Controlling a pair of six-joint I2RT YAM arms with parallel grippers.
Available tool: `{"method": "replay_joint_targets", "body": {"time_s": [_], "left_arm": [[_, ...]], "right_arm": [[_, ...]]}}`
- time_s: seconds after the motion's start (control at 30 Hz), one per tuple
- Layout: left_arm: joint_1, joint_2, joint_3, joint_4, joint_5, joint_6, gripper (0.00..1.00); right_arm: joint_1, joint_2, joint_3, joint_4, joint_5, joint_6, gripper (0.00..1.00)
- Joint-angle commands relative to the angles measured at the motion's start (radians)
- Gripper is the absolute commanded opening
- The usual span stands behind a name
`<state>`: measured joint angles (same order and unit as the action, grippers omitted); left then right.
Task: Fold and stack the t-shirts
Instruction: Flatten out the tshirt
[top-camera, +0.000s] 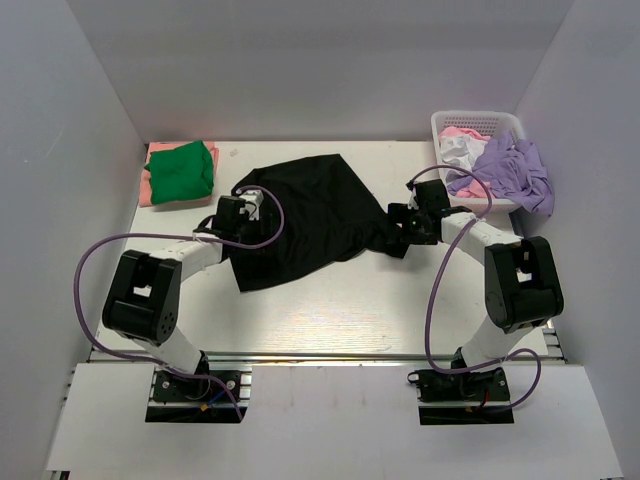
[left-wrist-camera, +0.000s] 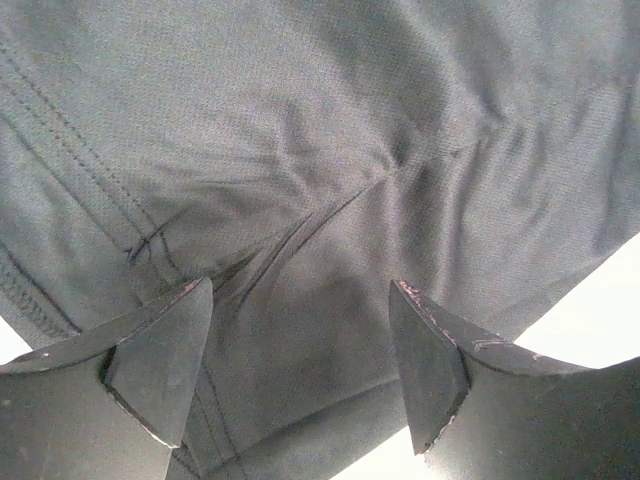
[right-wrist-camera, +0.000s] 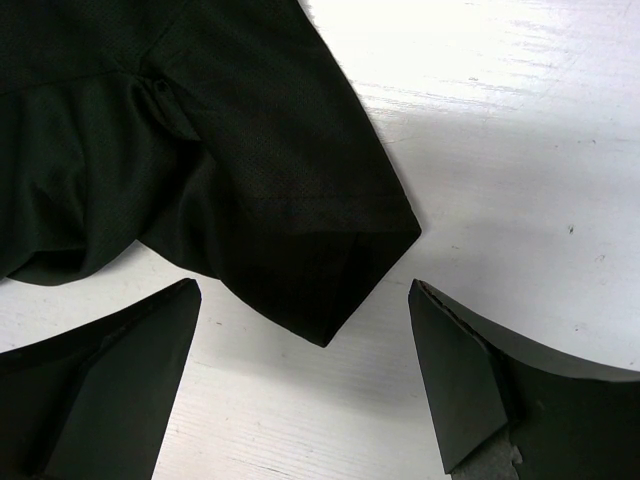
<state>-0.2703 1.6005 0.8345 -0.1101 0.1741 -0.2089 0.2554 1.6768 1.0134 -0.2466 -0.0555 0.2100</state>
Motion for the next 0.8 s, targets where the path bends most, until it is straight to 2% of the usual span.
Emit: {"method": "replay_joint_targets", "body": {"time_s": [0.0, 0.2, 0.33, 0.43, 0.73, 0.77], "left_arm": [[0.002, 0.018, 0.035, -0.01, 0.025, 0.011, 0.81], [0.002, 0.044, 0.066, -0.056, -0.048, 0.011, 0.81], [0.002, -0.005, 0.043, -0.088, -0.172, -0.01, 0.96], [0.002, -0.017, 0.034, -0.1, -0.246, -0.011, 0.99], [0.002, -0.016, 0.034, -0.08, -0.246, -0.001, 0.99], [0.002, -0.007, 0.034, -0.071, -0.246, -0.001, 0.97]], "right_arm": [[-0.002, 0.001, 0.021, -0.013, -0.007, -0.001, 0.9], [-0.001, 0.006, 0.022, -0.014, -0.009, -0.003, 0.9], [-0.001, 0.009, 0.025, -0.016, -0.01, -0.003, 0.9], [-0.002, 0.014, 0.028, -0.017, -0.01, -0.001, 0.9], [-0.002, 0.015, 0.031, -0.022, -0.014, 0.0, 0.9], [-0.002, 0.015, 0.03, -0.019, -0.012, 0.0, 0.9]]}}
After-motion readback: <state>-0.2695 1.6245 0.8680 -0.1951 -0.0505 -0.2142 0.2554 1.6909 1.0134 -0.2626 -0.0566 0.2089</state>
